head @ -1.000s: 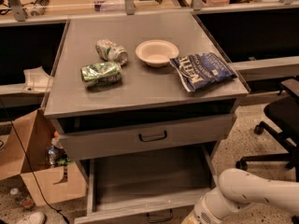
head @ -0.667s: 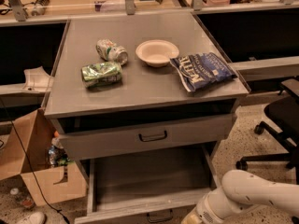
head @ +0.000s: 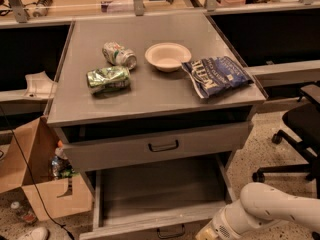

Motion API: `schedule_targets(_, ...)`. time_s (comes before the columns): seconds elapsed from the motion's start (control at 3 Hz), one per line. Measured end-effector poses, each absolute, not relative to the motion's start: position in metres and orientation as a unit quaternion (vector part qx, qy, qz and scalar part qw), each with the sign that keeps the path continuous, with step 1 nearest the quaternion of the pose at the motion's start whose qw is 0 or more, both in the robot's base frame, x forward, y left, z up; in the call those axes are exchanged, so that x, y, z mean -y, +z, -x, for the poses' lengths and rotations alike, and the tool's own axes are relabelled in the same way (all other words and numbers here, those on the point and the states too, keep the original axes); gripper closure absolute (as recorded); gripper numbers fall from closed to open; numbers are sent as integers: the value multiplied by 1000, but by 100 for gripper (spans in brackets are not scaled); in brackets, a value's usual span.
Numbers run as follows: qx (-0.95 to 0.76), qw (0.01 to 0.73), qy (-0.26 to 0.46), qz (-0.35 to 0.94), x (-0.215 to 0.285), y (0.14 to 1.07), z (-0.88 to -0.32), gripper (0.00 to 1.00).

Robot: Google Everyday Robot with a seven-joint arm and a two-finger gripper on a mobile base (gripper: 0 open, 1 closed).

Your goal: Close middle drawer

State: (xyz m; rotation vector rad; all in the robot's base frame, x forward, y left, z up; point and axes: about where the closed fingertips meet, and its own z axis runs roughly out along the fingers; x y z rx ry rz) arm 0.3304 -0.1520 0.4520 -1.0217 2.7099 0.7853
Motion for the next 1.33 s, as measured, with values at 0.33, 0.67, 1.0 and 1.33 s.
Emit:
schedule_targets(0.33,-912,59,258,312,158,429,-333,100)
schedule_targets(0.67,-925,48,255,277,169,398,-338,100)
schedule_targets(1.0,-925,48,256,277,169,398,-338,100)
schedule_targets(1.33,-921,59,269,274,156,396,-349,100)
